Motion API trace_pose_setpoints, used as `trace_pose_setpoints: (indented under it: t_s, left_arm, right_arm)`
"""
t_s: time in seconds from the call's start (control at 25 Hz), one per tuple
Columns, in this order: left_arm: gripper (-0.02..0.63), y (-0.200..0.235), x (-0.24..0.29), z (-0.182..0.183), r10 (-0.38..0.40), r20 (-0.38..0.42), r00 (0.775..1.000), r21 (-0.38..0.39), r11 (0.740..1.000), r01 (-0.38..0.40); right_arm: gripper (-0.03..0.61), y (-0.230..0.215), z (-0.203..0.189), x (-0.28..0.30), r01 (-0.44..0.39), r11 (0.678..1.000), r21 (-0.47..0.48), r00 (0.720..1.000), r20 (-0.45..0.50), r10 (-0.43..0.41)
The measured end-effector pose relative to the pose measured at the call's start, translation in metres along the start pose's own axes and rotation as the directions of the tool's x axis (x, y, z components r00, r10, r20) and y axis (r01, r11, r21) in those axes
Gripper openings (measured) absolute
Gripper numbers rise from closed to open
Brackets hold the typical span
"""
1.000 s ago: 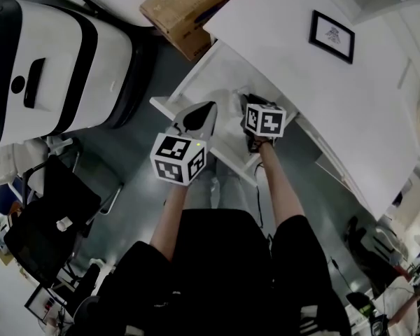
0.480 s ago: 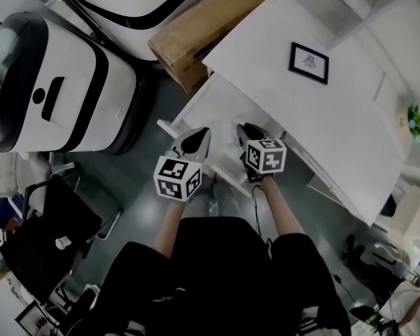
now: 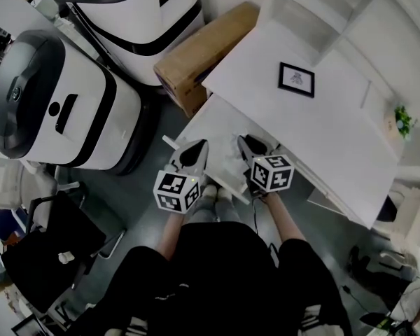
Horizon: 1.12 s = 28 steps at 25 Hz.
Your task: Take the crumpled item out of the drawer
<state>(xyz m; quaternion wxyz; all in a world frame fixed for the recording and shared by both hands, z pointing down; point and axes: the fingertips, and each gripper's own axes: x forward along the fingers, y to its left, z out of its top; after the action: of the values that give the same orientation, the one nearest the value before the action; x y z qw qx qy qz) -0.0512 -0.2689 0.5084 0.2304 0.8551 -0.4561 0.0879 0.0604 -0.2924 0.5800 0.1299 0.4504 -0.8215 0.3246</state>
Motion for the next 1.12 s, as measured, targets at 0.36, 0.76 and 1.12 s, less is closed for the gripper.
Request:
trace_pose_setpoints:
  t_s: [0.36,0.76,1.12]
  left_arm:
    - [-0.002,-0.013,-0.029,0.026,-0.003,0.074,0.997,0.045,0.999,0.000]
    - [-0.002,-0.023,-0.060,0.056,-0.004,0.154,0.988,0.105,0.994,-0.013]
    - [-0.002,-0.027,-0.089,0.087,0.018,0.264,0.964,0.141,0.988,-0.057]
  right_arm:
    - [0.051,0.021,0.044,-0.049,-0.021,1.000,-0.023,0.989,0.143,0.024]
    - [0.051,0.051,0.095,-0.099,-0.032,0.992,-0.123,0.948,0.310,0.069]
    - [0.052,0.069,0.123,-0.138,-0.022,0.982,-0.187,0.901,0.421,0.101]
